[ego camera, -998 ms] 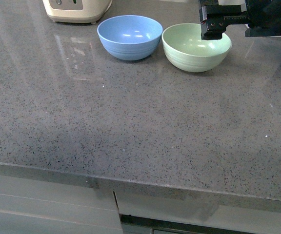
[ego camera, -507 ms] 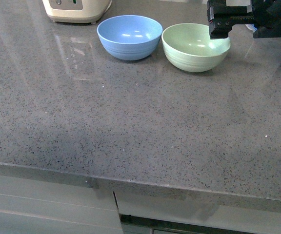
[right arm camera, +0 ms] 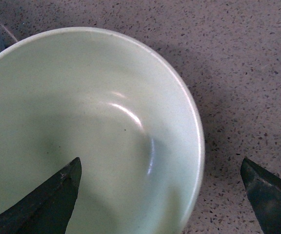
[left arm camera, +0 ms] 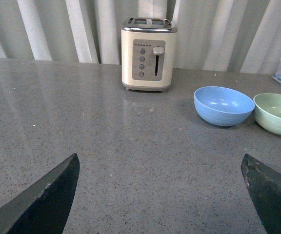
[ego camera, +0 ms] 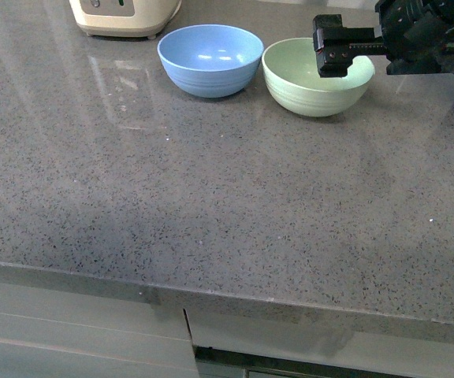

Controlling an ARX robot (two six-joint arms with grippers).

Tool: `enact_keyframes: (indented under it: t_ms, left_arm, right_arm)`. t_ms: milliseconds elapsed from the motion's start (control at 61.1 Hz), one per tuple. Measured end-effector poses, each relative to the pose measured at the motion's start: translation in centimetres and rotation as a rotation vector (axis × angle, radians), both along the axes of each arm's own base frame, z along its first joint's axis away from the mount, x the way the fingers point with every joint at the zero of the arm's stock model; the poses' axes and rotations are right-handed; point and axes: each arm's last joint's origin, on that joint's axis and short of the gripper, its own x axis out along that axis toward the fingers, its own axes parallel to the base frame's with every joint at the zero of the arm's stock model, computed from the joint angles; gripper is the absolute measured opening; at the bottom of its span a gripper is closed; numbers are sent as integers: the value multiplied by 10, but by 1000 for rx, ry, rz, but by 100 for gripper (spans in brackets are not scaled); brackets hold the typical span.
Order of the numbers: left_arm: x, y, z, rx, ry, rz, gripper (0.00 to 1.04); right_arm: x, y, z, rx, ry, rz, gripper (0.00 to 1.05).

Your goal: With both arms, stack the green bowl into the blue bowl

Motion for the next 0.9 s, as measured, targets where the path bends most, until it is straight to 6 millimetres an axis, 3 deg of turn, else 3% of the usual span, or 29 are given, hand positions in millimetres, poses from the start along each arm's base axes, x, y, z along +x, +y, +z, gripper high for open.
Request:
enact_keyframes:
  t_ms: [343, 736, 834, 899]
  left_arm:
    - [0, 0, 0, 0, 0, 0, 98]
    - [0, 0, 0, 0, 0, 0, 98]
    - [0, 0, 0, 0, 0, 0, 98]
    - [0, 0, 0, 0, 0, 0, 98]
  right_arm:
    - [3, 4, -12, -7, 3, 23, 93]
    - [6, -4, -11, -12, -14, 17, 15]
    - [7, -7, -10, 3, -16, 18, 2]
    - [8, -9, -5, 7, -30, 16, 1]
